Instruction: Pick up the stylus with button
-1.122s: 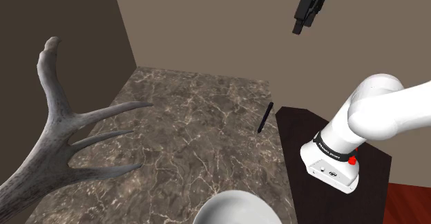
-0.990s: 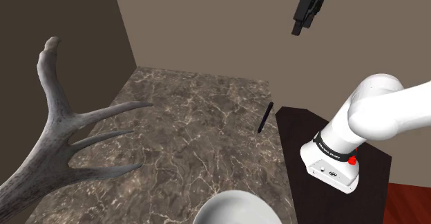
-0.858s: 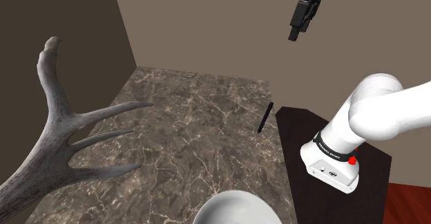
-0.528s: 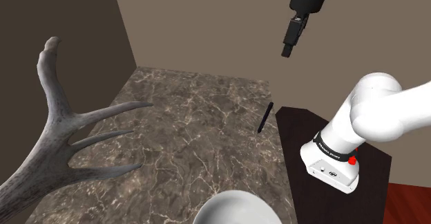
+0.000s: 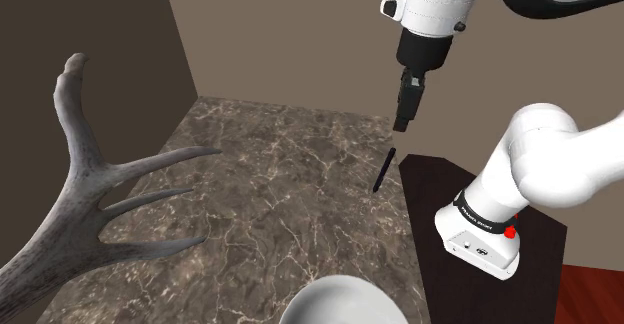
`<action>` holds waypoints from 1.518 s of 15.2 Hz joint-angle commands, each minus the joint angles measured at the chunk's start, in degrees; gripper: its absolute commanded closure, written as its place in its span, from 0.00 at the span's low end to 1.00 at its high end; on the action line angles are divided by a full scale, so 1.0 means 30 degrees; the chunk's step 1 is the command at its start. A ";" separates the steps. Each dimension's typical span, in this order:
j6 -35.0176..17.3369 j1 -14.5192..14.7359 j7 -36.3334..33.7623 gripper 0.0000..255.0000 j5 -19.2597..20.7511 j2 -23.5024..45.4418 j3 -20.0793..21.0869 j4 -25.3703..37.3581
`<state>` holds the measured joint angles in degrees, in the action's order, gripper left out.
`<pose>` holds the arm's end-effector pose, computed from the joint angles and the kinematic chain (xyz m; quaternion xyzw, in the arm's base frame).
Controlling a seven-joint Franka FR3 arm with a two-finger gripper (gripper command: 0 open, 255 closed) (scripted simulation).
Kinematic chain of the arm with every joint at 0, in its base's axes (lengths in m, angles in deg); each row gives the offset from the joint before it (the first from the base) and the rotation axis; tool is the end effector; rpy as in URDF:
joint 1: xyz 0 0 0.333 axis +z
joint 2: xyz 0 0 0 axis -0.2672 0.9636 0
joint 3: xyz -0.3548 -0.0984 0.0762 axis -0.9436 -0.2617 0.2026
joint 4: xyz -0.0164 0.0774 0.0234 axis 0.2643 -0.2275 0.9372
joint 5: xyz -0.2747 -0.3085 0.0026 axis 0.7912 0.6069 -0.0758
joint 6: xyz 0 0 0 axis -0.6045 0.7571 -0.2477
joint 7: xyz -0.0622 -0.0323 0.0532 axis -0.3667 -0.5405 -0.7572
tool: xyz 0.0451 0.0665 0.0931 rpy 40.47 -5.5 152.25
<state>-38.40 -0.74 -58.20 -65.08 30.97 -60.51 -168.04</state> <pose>0.2313 0.1578 0.5401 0.9791 0.2001 -0.0347 0.0059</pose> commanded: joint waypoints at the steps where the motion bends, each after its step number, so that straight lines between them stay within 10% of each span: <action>1: -0.0372 0.0718 -0.0029 0.00 -0.0534 -0.0017 0.0719 -0.0417; 14: -0.3135 0.1893 -0.0023 0.00 -0.1717 0.0555 0.2291 -0.2644; 15: -0.3147 0.1891 -0.0023 1.00 -0.1718 0.0565 0.2295 -0.2645; 23: -0.3162 0.1888 -0.0020 1.00 -0.1717 0.0573 0.2295 -0.2652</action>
<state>-47.89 4.93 -58.26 -70.23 32.68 -53.63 -175.98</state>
